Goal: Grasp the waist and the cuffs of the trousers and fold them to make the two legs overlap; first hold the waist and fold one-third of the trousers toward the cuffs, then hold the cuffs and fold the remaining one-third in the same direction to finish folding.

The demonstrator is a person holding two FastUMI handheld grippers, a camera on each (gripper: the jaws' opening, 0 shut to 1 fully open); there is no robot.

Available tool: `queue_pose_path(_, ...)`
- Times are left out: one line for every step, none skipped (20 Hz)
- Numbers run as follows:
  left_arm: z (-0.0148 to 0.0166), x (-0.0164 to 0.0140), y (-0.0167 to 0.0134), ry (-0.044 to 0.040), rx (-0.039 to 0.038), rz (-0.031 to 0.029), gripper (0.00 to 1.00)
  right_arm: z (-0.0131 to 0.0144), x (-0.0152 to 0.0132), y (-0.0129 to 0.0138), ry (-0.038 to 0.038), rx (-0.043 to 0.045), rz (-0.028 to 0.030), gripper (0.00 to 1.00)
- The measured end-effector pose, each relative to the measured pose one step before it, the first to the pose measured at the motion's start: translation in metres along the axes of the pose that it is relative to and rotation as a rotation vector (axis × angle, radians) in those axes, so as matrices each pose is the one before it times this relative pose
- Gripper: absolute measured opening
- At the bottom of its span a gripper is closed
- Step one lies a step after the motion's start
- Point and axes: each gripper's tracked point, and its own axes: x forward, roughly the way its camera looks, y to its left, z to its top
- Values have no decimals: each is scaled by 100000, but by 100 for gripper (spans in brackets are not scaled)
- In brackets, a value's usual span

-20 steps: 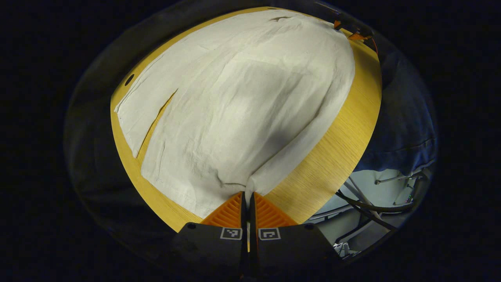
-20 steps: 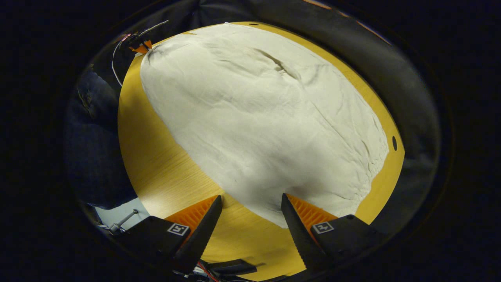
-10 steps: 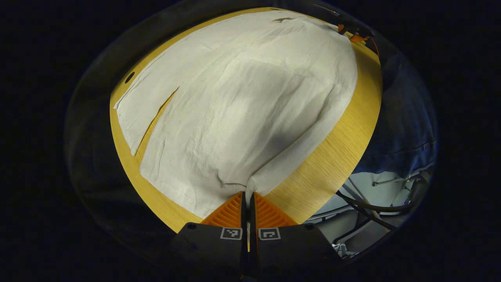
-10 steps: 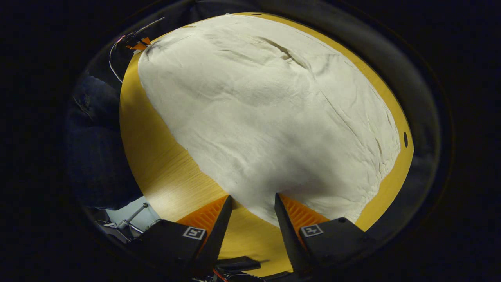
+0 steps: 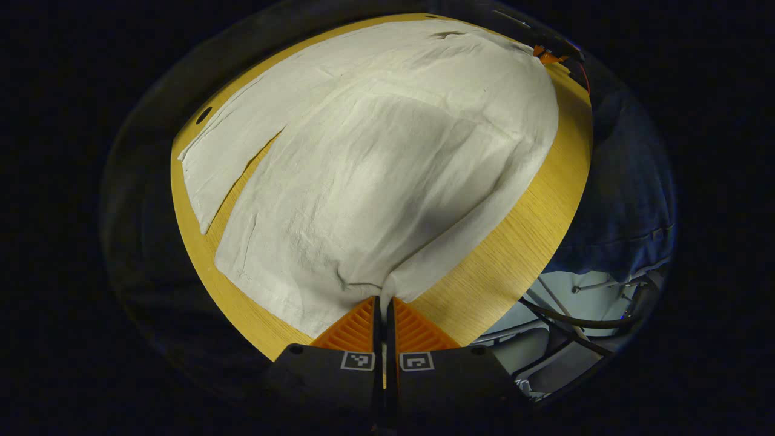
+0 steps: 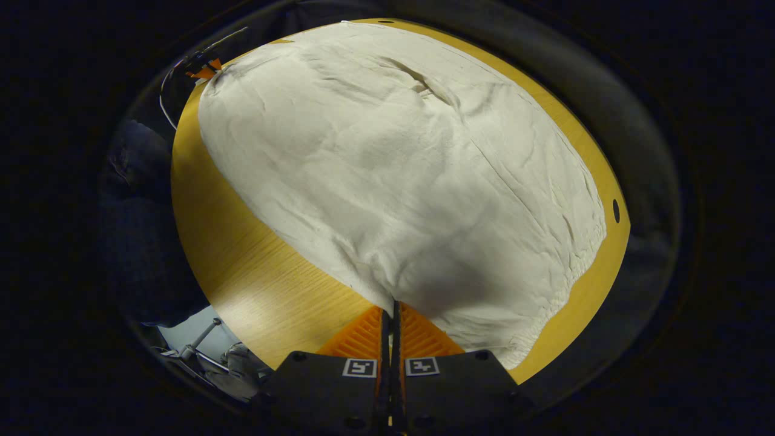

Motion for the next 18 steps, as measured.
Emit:
queue_pose_path(36,-134,39,-541,-660,567,1,0,-21,-85,-339,1947,-1001,3)
queue_pose_path(10,149,-7,-560,-742,381,0,-47,-74,-4,-709,2401,-1333,3)
queue_pose_path(32,51,27,-975,-704,536,0,34,-85,-25,-1050,2480,-1601,3)
queue_pose_path(-105,137,48,-761,-1701,724,0,146,-67,-42,-1679,2606,-1740,3)
queue_pose_path(-5,30,-22,-1121,-2948,878,0,-121,1,-140,-1608,3480,-2098,3)
queue_pose_path(73,-8,-69,-1773,-3491,800,0,-78,-99,-87,-1197,5332,-2546,0)
queue_pose_path(28,23,-1,-1433,-3875,761,0,162,-132,32,-2026,5956,-2327,3)
queue_pose_path(103,-37,55,-1860,-4929,1372,0,329,-84,-93,-2965,5434,-2212,3)
queue_pose_path(387,39,195,-2573,-5986,1599,0,324,-216,-55,-2637,5546,-2402,3)
queue_pose_path(730,109,183,-3736,-6215,1704,0,431,-355,-7,-3057,5846,-2264,3)
queue_pose_path(916,36,361,-4416,-6562,2125,0,735,-183,-154,-3935,5395,-2778,3)
queue_pose_path(1039,93,540,-4369,-6638,2378,0,724,-401,-119,-3390,5689,-2773,3)
queue_pose_path(1466,-22,395,-5900,-6366,2895,0,830,-221,27,-2860,5554,-2118,3)
queue_pose_path(1774,195,211,-6240,-6114,2793,0,930,-73,105,-3214,4861,-1743,3)
queue_pose_path(1821,260,52,-5386,-5673,2508,0,1085,-140,154,-2892,4055,-1634,3)
queue_pose_path(1945,293,-78,-5379,-5062,2073,0,1111,-39,198,-3113,3706,-1317,3)
queue_pose_path(2010,422,-262,-4963,-4092,1025,0,1103,-73,222,-2247,3429,-800,3)
queue_pose_path(1979,551,-240,-4221,-3231,1019,0,1297,-104,291,-2552,2864,-385,3)
